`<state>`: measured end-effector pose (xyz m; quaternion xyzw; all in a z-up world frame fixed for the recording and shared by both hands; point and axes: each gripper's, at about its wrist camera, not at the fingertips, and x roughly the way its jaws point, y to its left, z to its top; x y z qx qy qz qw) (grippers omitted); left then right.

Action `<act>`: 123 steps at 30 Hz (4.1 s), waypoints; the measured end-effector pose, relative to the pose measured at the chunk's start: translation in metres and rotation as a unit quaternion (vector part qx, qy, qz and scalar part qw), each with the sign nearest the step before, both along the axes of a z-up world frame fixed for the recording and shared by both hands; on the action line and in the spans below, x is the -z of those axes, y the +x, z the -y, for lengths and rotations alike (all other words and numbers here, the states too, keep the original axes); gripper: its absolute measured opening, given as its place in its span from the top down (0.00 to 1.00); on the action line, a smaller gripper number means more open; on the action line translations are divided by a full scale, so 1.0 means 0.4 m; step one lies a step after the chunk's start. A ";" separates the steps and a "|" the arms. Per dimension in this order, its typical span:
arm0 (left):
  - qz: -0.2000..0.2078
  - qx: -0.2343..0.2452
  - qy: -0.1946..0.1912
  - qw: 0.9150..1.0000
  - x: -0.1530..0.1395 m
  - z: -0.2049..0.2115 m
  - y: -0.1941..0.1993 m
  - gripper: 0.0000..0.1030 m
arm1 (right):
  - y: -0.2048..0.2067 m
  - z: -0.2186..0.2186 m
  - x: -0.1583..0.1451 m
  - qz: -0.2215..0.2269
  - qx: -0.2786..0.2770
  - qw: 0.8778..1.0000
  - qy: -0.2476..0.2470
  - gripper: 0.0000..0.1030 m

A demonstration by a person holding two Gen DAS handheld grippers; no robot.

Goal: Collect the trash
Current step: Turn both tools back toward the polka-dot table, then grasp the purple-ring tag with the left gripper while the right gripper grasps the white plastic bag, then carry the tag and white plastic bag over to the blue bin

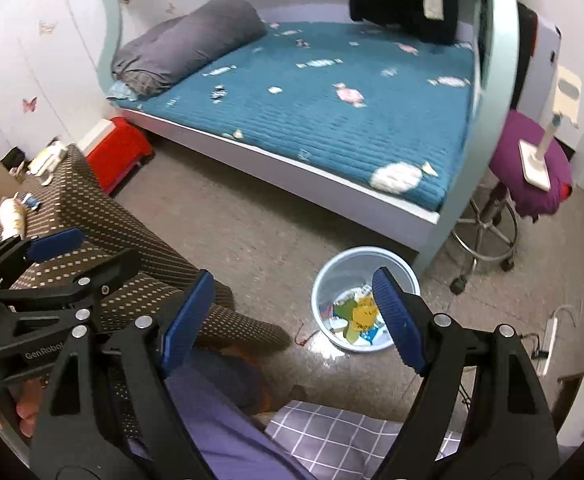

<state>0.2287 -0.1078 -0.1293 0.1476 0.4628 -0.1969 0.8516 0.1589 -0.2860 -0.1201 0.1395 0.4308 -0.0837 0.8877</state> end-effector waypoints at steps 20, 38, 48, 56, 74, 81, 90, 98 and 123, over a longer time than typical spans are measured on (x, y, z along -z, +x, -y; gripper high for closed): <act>0.061 -0.123 0.029 0.990 -0.099 -0.358 -0.117 0.23 | 0.022 -0.341 -0.089 0.041 -0.151 0.988 -0.009 0.22; 0.016 -0.197 0.035 0.980 -0.009 -0.632 -0.112 0.19 | 0.065 -0.550 -0.055 0.014 -0.229 0.973 -0.013 0.22; 0.008 -0.182 -0.023 0.983 -0.016 -0.678 -0.083 0.79 | 0.097 -0.556 -0.050 0.008 -0.225 0.974 -0.024 0.22; 0.019 -0.211 -0.019 0.977 -0.017 -0.724 -0.100 0.79 | 0.113 -0.560 -0.048 0.004 -0.231 0.973 -0.021 0.22; 0.075 -0.274 -0.055 0.957 -0.107 -0.824 -0.054 0.79 | 0.289 -0.764 -0.081 0.012 -0.332 0.943 -0.033 0.22; 0.084 -0.300 -0.057 0.948 -0.110 -0.867 0.010 0.79 | 0.382 -0.835 -0.033 -0.003 -0.350 0.936 -0.035 0.23; 0.078 -0.309 -0.059 0.946 -0.095 -0.869 0.033 0.79 | 0.361 -0.797 -0.052 0.014 -0.353 0.935 -0.009 0.69; 0.090 -0.283 -0.062 0.953 -0.114 -0.793 0.014 0.79 | 0.298 -0.696 -0.094 0.030 -0.325 0.945 0.004 0.69; 0.107 -0.131 -0.083 0.982 -0.171 -0.381 0.018 0.79 | 0.174 -0.314 -0.149 0.067 -0.181 0.981 0.020 0.69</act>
